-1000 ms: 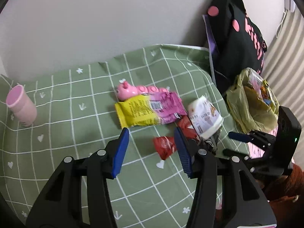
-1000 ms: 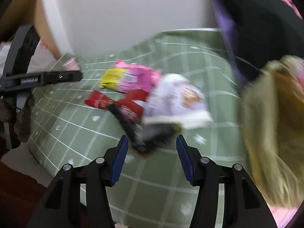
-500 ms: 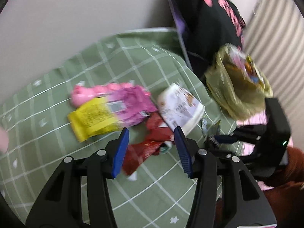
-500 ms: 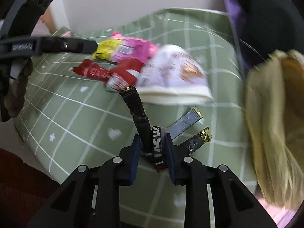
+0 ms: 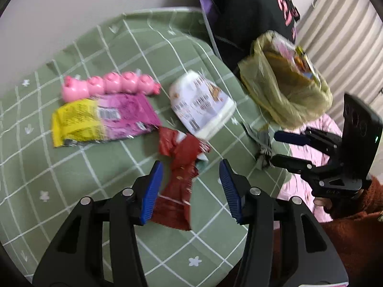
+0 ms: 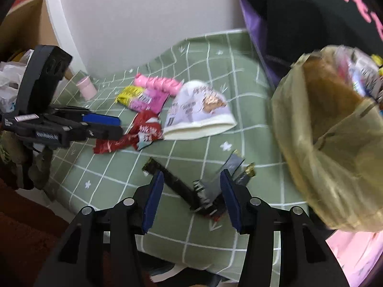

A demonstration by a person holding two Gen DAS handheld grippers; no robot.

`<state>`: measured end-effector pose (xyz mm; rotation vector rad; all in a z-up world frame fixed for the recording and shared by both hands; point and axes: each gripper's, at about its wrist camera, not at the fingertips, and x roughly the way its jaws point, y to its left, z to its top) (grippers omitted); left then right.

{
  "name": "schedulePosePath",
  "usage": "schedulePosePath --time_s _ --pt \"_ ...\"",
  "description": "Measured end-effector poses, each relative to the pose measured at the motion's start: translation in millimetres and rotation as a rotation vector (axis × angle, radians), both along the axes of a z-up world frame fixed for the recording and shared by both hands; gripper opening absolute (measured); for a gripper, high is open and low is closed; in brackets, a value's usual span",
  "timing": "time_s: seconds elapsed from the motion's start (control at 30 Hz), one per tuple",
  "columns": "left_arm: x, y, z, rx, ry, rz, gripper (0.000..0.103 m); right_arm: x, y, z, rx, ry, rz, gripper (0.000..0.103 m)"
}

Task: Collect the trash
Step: 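Lift the black wrapper with the right tool while the left tool grasps the red wrapper, then carry the black and red wrappers over the yellow bin with both tools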

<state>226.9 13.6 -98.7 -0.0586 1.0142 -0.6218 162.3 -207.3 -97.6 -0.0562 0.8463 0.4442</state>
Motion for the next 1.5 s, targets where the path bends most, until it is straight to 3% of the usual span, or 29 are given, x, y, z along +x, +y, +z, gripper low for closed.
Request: schedulePosePath --time_s 0.2,0.27,0.37,0.57,0.63,0.7,0.77,0.97,1.23,1.5 --pt "10 16 2 -0.031 0.006 0.060 0.051 14 -9 -19 -0.045 0.047 -0.044 0.046" --pt "13 15 0 -0.033 0.022 0.060 0.051 14 -11 -29 -0.042 0.093 -0.039 0.027" --pt "13 5 -6 0.003 0.025 0.049 0.051 10 -10 -26 -0.025 0.083 -0.048 0.017" --pt "20 -20 -17 0.089 0.033 0.035 0.051 4 -15 -4 -0.036 0.027 -0.083 0.016" --pt "26 -23 -23 0.083 0.085 0.057 0.049 2 -19 1 -0.031 0.017 -0.095 0.016" --pt "27 -24 -23 0.046 0.099 0.047 0.034 0 -22 4 -0.035 0.010 -0.105 0.016" --pt "22 -27 -18 0.065 0.063 0.033 0.026 -2 -24 6 -0.040 0.002 -0.112 0.016" --pt "13 -21 16 0.023 -0.054 0.029 0.026 -9 -29 23 -0.023 -0.048 -0.131 0.016" --pt "20 -34 88 -0.022 -0.245 0.018 0.026 -14 -36 89 -0.019 -0.241 -0.138 0.016" --pt "27 -84 146 -0.081 -0.387 -0.098 0.027 -22 -71 145 -0.018 -0.399 -0.239 0.016"
